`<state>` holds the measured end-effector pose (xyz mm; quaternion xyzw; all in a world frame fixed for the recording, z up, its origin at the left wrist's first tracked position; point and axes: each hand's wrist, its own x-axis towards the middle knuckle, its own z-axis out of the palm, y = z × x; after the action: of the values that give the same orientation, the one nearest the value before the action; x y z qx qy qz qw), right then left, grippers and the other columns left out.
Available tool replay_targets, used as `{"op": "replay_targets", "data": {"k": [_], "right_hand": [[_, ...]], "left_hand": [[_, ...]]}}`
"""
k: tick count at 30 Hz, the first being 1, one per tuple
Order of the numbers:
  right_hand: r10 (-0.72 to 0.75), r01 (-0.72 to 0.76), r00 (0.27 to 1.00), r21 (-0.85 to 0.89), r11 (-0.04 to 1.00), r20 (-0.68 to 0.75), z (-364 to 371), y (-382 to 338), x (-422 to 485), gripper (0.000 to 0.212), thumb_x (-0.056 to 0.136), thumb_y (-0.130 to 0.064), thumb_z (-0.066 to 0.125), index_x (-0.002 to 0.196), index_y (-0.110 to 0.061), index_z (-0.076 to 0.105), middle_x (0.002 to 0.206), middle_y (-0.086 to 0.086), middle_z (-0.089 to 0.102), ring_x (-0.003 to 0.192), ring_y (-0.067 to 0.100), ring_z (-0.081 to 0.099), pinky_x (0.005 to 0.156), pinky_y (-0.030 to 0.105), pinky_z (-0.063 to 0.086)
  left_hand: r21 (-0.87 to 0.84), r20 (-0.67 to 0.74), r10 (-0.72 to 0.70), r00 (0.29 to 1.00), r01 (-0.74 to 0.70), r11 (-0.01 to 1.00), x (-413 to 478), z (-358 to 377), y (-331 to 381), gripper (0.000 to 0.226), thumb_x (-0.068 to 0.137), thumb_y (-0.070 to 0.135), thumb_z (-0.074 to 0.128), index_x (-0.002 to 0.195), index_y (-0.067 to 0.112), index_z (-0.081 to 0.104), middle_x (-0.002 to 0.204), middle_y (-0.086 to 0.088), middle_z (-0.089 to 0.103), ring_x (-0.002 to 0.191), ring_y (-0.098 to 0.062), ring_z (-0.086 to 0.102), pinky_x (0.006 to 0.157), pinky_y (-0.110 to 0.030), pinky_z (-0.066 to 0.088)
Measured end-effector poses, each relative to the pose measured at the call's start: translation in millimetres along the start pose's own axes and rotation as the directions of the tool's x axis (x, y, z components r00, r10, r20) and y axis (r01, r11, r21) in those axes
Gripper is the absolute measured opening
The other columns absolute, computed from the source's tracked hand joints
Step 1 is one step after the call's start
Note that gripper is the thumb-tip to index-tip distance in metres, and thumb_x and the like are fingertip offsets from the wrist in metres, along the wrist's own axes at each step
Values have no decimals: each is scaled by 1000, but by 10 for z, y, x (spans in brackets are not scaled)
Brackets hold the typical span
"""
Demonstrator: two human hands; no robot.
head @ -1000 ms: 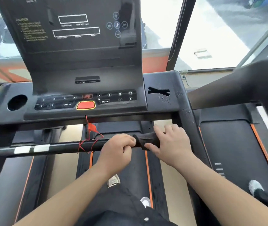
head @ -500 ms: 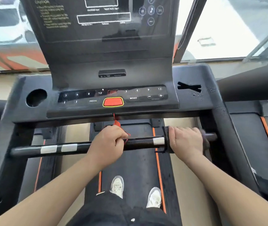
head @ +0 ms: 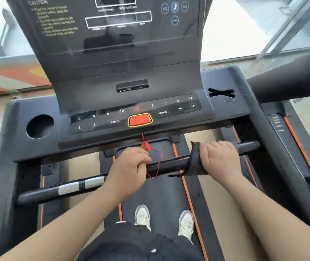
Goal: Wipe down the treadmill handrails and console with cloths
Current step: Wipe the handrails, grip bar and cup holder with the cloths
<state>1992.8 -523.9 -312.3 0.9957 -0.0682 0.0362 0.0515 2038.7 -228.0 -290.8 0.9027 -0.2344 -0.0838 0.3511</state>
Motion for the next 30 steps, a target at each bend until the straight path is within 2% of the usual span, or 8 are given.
{"op": "replay_targets", "data": {"k": [3,6,11,15,20,25,28,30], "right_hand": [[94,-93,995,-43,995,22,-19,-35,51,39,93,-28,29,66,-19,56,65,6,63,66,35,55,70,41,33],[83,-81,995,53,995,-45,-47,-753,-9,33,93,-25,40,64,-20,54,62,4,61,61,33,54,67,41,35],[7,25,992,253,967,-124,-67,-1581,-216,46,106,-35,29,75,-23,61,73,0,59,72,29,55,78,43,42],[-271,302,947,189,934,-173,-8,-1099,-185,39,106,-39,34,90,-21,65,78,-1,58,74,29,54,71,42,43],[-104,122,990,202,972,-97,15,-315,-111,43,107,-35,28,85,-21,63,79,0,58,77,31,55,76,44,43],[-83,84,996,62,995,-17,0,912,-37,37,105,-36,32,89,-20,61,86,1,60,87,31,56,89,44,45],[-42,45,997,62,997,-57,74,1091,62,47,106,-38,28,78,-18,60,79,4,60,80,34,56,81,45,45],[17,-9,995,80,997,-96,92,995,81,55,107,-38,26,71,-15,60,72,8,59,73,37,56,81,47,45]], "left_hand": [[0,8,-40,999,40,999,-53,-36,-60,32,80,5,49,89,16,78,102,9,71,103,-7,56,94,-2,31],[21,2,-77,997,77,997,-111,-115,-118,35,78,3,49,90,16,79,103,8,71,103,-6,55,93,-1,30],[73,21,-87,996,86,994,-36,-136,-153,44,80,7,45,113,13,74,119,2,70,113,-18,58,102,-22,41],[66,46,-53,998,50,997,50,-42,-47,46,88,12,44,129,13,65,132,0,64,124,-20,55,110,-31,41],[50,48,43,998,-46,998,227,153,205,40,90,8,55,128,10,66,132,-3,64,126,-20,54,111,-11,23],[48,58,124,991,-126,991,409,415,552,37,87,7,55,121,9,70,124,-4,68,119,-20,57,109,-22,34],[67,72,144,987,-149,987,508,565,759,37,84,7,55,118,9,71,120,-5,70,114,-25,62,104,-35,47],[84,53,123,991,-127,988,553,658,849,37,84,8,53,117,9,71,118,-4,70,113,-24,62,104,-32,46]]}}
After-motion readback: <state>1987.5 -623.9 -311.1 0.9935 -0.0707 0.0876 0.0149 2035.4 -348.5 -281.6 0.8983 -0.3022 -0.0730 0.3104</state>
